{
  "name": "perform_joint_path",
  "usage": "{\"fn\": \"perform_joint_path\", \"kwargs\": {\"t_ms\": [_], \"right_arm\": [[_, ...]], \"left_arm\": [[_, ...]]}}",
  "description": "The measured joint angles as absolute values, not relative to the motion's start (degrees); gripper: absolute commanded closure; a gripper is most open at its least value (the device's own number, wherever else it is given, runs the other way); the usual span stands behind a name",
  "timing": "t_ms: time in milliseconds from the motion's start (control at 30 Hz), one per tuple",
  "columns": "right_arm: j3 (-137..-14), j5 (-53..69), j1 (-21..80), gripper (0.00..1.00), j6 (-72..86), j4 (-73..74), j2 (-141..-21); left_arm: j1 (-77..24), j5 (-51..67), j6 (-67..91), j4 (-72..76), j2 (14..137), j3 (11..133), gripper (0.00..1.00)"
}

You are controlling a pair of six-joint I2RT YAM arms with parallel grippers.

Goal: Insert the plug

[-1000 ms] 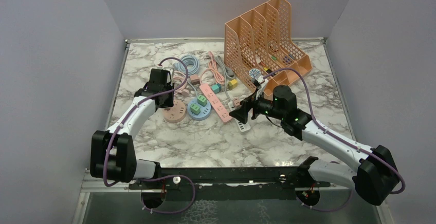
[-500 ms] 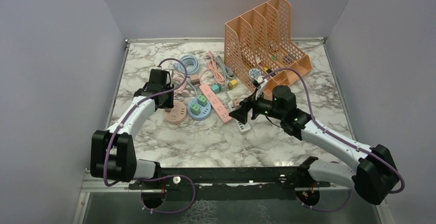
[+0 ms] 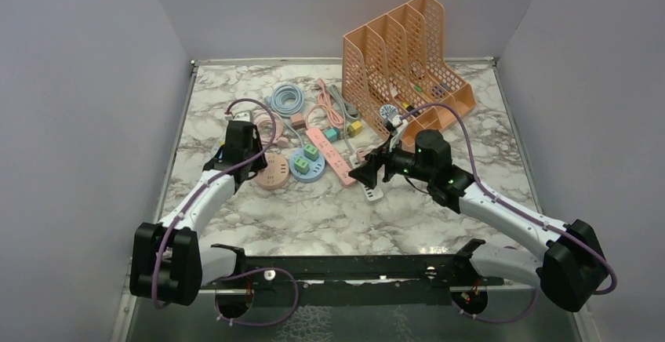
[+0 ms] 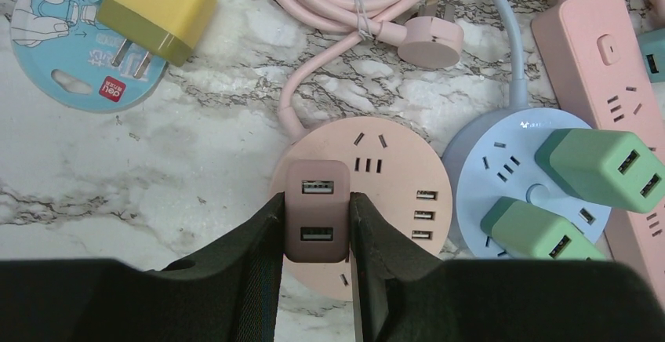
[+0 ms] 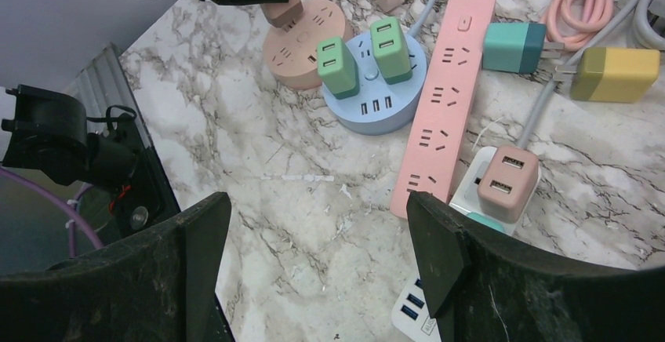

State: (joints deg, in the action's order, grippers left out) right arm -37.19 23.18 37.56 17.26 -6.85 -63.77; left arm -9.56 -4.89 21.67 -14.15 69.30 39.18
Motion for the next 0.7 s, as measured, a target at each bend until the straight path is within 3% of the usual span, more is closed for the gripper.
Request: {"fn": "perform_joint_path", "kwargs": {"t_ms": [700], "right_arm": [[-38.37, 23.2, 37.54, 0.18, 17.89, -6.94, -65.14]], "left_arm": [[-24.21, -24.45, 31.99, -7.01, 64.75, 31.16, 1.0]]}}
